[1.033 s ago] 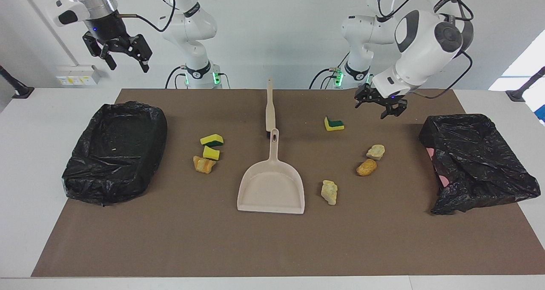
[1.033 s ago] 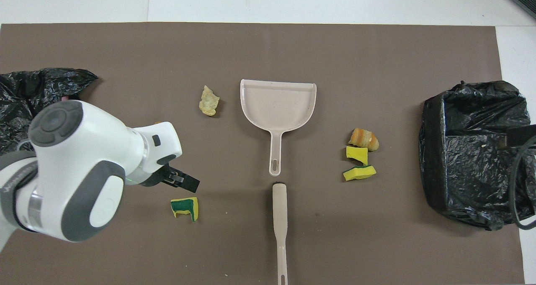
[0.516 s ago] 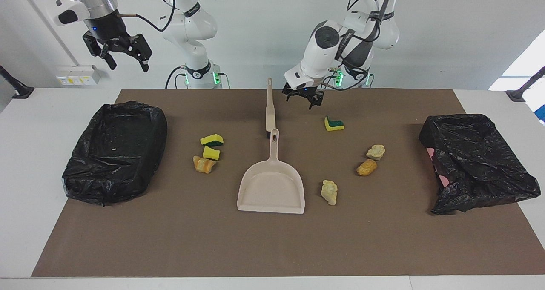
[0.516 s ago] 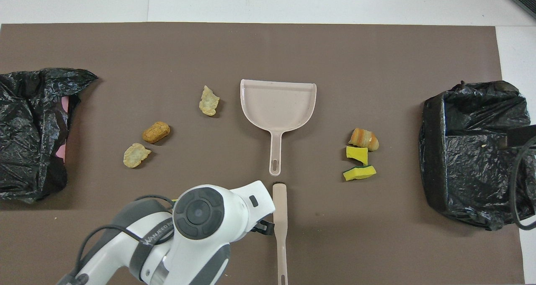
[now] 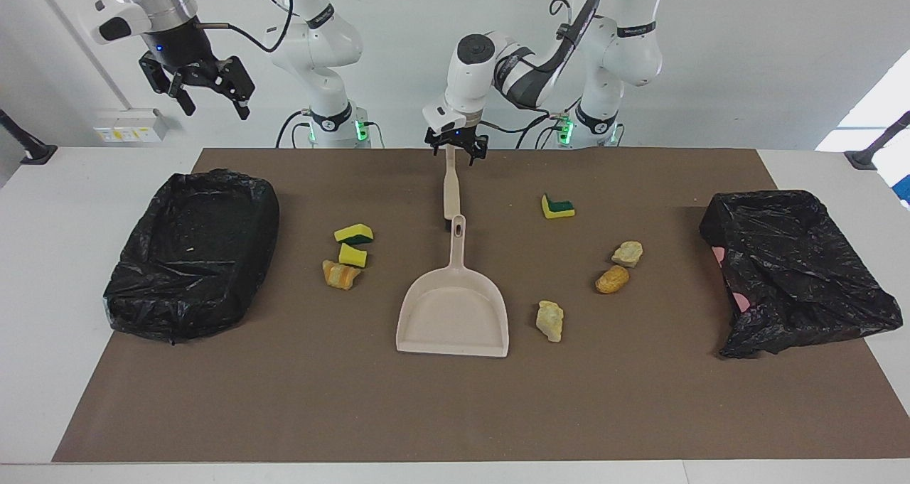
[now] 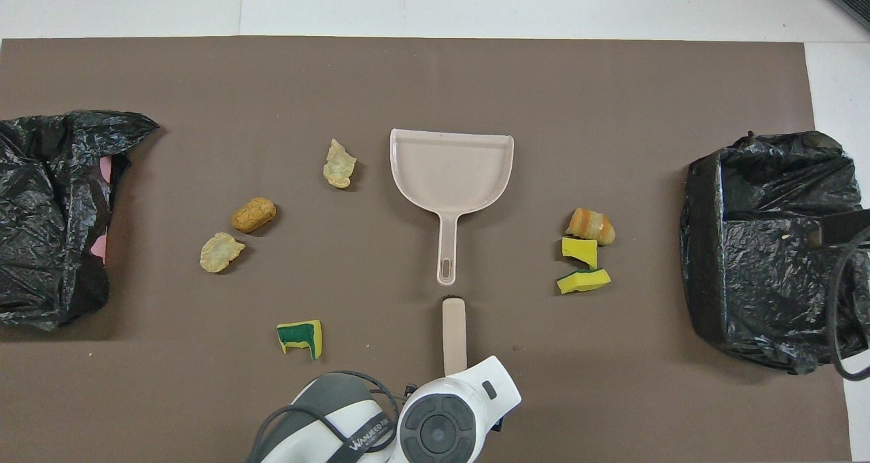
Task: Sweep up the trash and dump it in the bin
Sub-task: 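Reach the left gripper toward the pink brush handle, then lift the brush with the left gripper while the right gripper grasps the dustpan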
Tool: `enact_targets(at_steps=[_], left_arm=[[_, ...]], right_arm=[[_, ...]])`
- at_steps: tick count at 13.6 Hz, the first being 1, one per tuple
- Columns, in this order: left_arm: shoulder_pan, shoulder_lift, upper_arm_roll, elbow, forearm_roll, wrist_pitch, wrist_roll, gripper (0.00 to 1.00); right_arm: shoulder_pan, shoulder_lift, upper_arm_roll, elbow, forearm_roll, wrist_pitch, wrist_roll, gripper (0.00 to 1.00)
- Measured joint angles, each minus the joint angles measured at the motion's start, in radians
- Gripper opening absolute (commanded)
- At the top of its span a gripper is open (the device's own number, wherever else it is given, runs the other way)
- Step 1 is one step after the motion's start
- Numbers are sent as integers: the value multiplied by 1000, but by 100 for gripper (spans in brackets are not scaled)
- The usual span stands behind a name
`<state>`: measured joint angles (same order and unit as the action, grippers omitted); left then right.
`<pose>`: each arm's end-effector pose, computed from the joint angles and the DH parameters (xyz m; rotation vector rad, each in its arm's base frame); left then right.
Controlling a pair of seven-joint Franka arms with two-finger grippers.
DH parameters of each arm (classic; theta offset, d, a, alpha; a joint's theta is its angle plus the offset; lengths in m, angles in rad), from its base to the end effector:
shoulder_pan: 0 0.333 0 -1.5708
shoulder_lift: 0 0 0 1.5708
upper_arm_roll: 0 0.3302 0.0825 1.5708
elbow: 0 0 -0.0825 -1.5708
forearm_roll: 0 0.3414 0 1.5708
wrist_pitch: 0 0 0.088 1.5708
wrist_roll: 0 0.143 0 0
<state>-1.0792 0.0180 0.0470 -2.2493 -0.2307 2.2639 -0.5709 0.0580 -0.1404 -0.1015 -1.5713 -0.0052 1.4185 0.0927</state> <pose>0.2416 -0.4284 0.3637 2.9783 -0.4703 -0.1948 0.4479 -0.0244 0.6564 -3.1256 0.2127 0.0209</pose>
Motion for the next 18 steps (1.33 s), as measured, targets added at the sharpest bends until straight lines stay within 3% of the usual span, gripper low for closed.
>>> enact_targets(at_steps=[1,3,6,12,18], left_arm=[[-12,18,1,0,3,5,-12,100],[-22,39,0,0,4,11,-21,56],[-22,42,2,1,5,11,-22,0],[-24,37,12,6,6,-44,-22,0],[91,-42,39,96,96,-371,-82,0]], right_arm=[[0,-9,0,-12,0,0,0,100],[0,-20,0,-25,0,0,0,100],[0,-24,0,-29,0,0,0,100],[-5,-24,-1,-30,0,2,0,100],[1,-23,0,-38,0,1,0,100]])
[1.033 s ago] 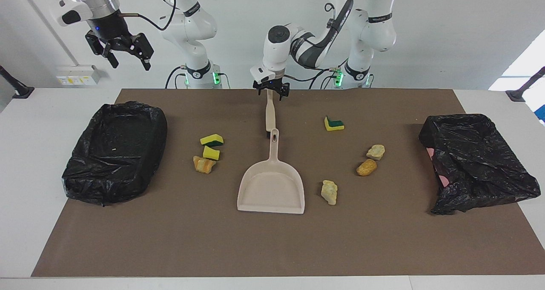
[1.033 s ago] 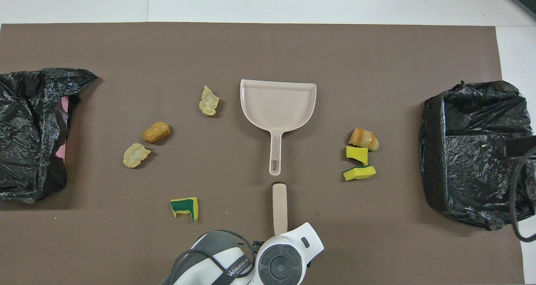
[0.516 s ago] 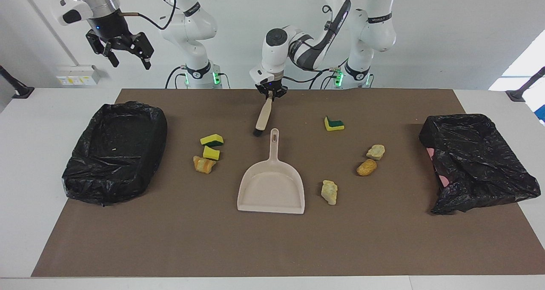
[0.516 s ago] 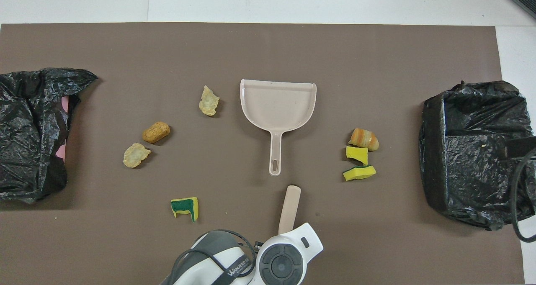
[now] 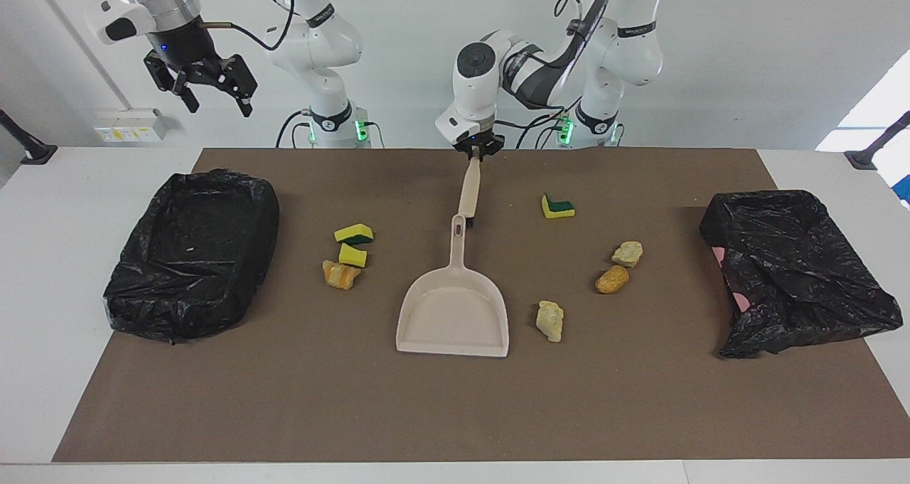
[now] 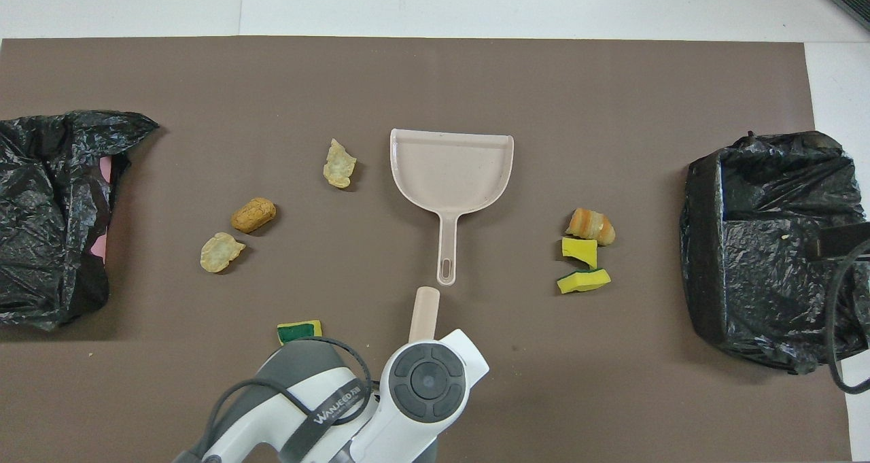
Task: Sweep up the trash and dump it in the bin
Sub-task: 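Lift the brush with the left gripper while the right gripper grasps the dustpan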
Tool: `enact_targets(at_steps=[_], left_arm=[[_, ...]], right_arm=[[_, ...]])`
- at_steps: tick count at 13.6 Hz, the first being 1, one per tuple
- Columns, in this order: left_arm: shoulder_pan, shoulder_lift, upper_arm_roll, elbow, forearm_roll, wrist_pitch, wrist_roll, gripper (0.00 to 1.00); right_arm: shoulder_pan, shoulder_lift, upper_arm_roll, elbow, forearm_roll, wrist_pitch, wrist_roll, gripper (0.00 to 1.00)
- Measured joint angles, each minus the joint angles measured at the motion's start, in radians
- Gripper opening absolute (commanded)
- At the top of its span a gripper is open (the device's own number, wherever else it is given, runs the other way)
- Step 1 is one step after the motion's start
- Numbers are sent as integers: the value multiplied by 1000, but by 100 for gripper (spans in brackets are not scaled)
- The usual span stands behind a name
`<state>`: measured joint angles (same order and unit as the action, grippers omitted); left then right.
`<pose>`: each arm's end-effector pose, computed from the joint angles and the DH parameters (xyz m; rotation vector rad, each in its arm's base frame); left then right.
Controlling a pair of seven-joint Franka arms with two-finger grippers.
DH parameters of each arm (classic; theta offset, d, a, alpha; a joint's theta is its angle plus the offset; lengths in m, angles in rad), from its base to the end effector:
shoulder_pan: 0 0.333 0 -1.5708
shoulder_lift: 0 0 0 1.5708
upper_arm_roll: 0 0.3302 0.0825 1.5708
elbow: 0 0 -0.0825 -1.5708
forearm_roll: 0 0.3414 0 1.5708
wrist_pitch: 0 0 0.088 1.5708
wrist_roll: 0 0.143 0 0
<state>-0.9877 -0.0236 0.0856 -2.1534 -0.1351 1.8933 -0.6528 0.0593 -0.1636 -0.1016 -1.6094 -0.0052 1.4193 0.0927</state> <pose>0.2742 -0.3702 0.3951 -3.0258 0.2905 0.3909 0.4399 -0.0241 0.6509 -3.1236 0.2098 0.0432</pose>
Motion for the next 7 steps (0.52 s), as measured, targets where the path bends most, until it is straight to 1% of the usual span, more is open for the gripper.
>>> enact_targets(at_steps=[2,4,7], left_arm=[[43,-5,1,22,51,-70,-56,0],[92,-3,2,30,105,-110,-100,0],[195,8,3,40,188,-123,-108,0]], right_arm=[[17,7,5,-9,0,0,3,100],[67,36,14,-13,0,13,67,100],[165,113,26,-13,4,113,183,100]])
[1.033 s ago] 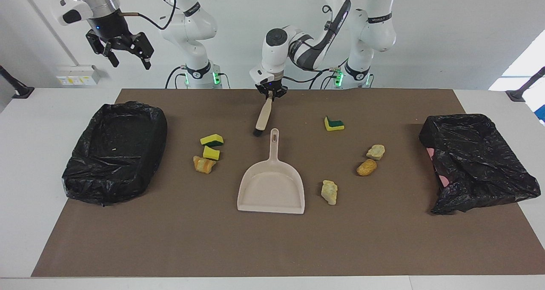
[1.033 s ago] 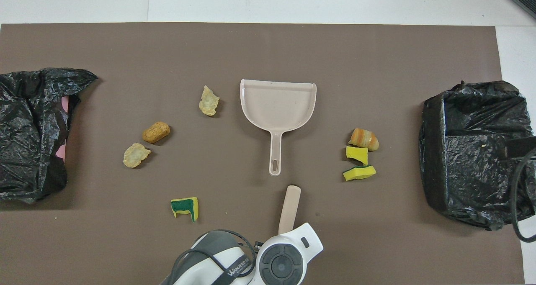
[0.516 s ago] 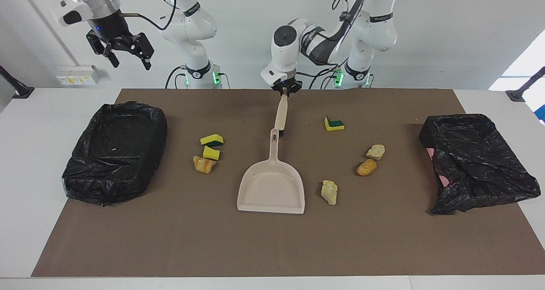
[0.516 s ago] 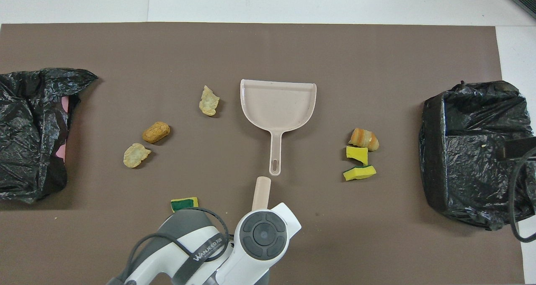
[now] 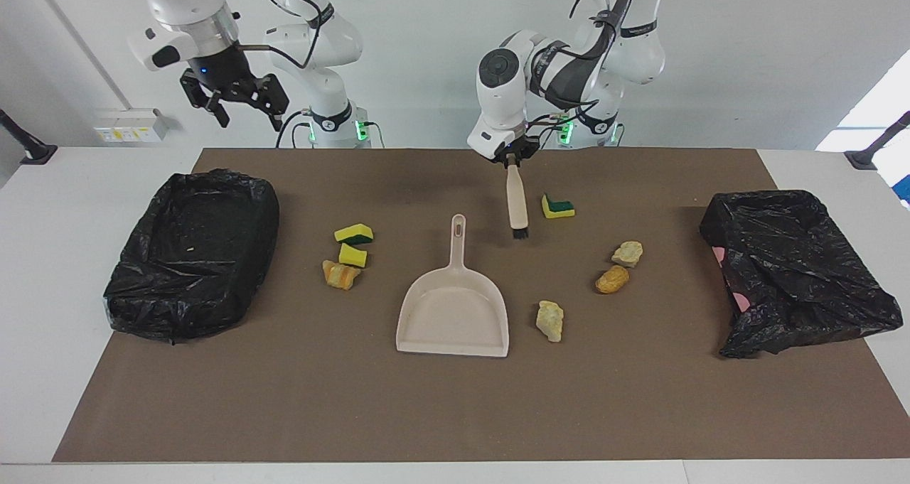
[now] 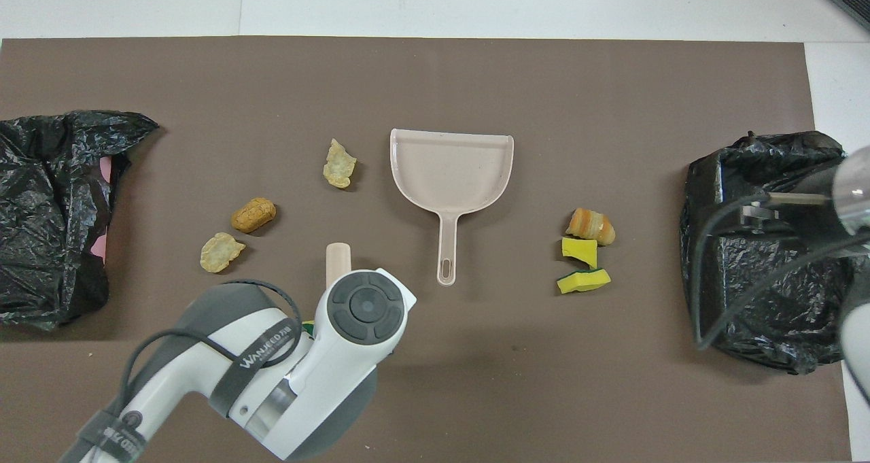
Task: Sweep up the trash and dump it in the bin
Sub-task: 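Lift the brush with the left gripper while the right gripper grasps the dustpan, then position the dustpan with the right gripper while the left gripper brushes bread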
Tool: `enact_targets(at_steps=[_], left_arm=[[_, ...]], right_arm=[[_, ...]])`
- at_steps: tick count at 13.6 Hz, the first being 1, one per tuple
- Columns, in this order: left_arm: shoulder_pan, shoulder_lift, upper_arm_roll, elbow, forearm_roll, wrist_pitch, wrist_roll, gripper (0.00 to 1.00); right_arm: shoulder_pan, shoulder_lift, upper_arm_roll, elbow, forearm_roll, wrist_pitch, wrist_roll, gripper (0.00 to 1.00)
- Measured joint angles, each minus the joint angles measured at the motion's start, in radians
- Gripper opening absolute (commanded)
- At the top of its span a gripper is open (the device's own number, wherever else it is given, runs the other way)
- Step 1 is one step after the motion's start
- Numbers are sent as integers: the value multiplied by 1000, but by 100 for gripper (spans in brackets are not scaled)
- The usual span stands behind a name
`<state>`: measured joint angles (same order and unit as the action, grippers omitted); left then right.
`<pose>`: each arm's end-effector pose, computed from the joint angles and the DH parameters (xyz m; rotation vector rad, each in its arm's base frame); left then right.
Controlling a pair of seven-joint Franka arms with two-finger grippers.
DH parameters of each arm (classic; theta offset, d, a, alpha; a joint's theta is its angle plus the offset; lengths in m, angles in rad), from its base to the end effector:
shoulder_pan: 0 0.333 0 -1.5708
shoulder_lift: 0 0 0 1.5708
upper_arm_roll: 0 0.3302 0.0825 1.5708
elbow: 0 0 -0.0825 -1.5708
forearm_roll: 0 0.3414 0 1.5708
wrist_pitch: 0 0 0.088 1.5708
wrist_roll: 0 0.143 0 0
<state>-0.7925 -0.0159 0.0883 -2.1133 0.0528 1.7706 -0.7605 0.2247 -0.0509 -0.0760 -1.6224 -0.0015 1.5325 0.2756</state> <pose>0.3483 -0.2872 0.4006 -2.8711 -0.0532 0.3054 0.4842 0.0713 0.6028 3.1288 -0.1986 -0.0608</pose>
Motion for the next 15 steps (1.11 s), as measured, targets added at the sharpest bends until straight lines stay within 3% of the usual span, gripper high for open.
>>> enact_targets(at_steps=[6,10,15], left_arm=[[255,54,2,53,103,14,204,0],[435,84,2,55,151,94,418,0],[613,101,2,45,162,177,693,0]], right_arm=[[143,235,5,-3,108,238,186,100],[315,379,7,-4,110,411,309,100],[411,512,7,-20,110,530,370,98]])
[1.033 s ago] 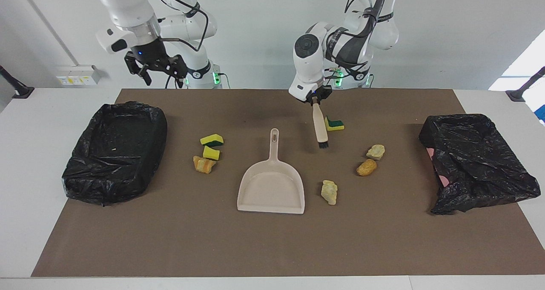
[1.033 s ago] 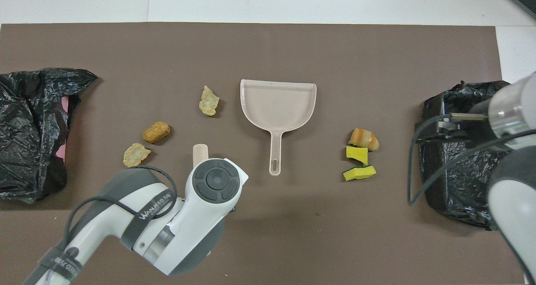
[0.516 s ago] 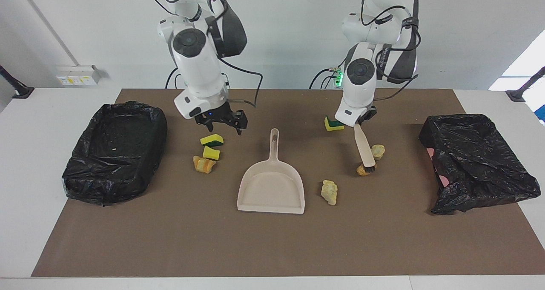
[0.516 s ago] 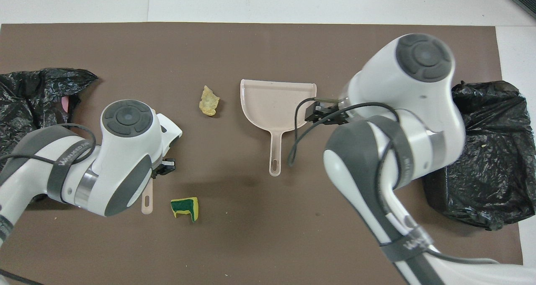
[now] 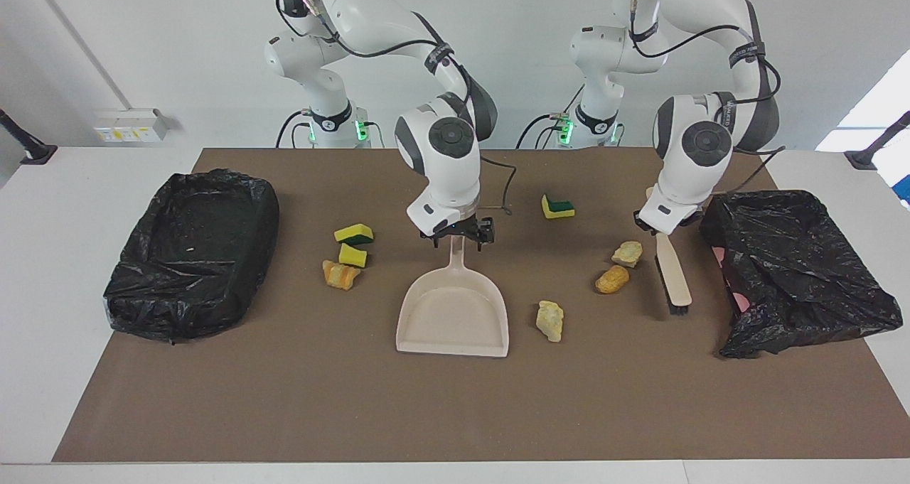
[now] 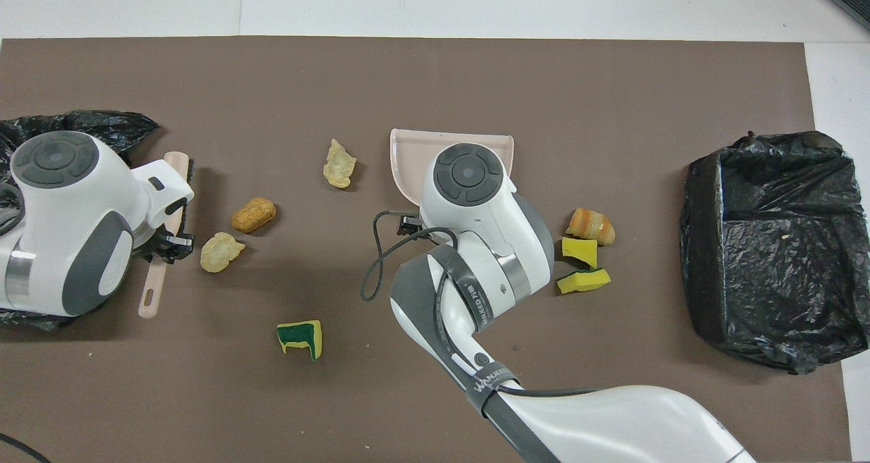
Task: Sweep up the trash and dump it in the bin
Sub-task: 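Position the dustpan with the right gripper while the left gripper brushes bread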
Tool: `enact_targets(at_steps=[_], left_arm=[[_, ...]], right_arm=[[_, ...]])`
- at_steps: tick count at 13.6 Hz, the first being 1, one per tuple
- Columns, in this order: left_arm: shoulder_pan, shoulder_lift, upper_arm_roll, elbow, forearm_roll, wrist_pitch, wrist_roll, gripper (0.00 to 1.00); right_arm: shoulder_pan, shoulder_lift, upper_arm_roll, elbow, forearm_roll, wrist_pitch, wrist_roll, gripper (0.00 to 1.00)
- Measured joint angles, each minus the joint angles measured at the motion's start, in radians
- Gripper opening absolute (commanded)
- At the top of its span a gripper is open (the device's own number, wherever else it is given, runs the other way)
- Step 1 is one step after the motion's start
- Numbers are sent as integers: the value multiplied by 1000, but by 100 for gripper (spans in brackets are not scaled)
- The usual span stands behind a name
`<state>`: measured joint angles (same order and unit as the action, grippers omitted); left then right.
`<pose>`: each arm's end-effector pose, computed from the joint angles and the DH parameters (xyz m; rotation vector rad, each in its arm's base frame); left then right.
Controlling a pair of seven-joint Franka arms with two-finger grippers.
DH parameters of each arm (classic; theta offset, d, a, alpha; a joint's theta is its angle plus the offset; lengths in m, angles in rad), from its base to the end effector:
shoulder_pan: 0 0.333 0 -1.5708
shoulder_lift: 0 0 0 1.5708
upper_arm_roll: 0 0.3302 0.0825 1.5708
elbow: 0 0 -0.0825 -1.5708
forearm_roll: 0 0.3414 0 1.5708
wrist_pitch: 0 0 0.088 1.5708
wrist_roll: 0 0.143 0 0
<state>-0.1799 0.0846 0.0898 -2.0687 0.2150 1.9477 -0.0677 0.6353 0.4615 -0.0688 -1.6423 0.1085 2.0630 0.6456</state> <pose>0.4987 -0.0240 0.3804 -2.9093 0.1777 0.2765 0.5317 0.3549 0.3438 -3.1035 0.1953 0.1067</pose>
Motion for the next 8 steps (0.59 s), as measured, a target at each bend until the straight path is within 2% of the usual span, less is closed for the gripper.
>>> enact_targets(at_steps=[1,2,3,4,5,8], left_arm=[[24,0,0,-7,0,10,56,0],[43,0,-1,-15,0,26,100,0],[54,0,-2,-23,0,44,128,0],[58,0,-3,-30,0,59,146,0],[57,0,-6,-35,0,63,160,0],[53,-4,-27,-64,-18,63,208,0]], right_arm=[[0,4,-1,-7,0,4,0,84],[-1,4,-4,-10,0,4,0,76],[-2,3,-7,-10,0,4,0,64],[-2,0,-8,-10,0,4,0,27],[-1,-2,-7,-10,-5,4,0,0],[5,-7,-6,-9,-26,4,34,0]])
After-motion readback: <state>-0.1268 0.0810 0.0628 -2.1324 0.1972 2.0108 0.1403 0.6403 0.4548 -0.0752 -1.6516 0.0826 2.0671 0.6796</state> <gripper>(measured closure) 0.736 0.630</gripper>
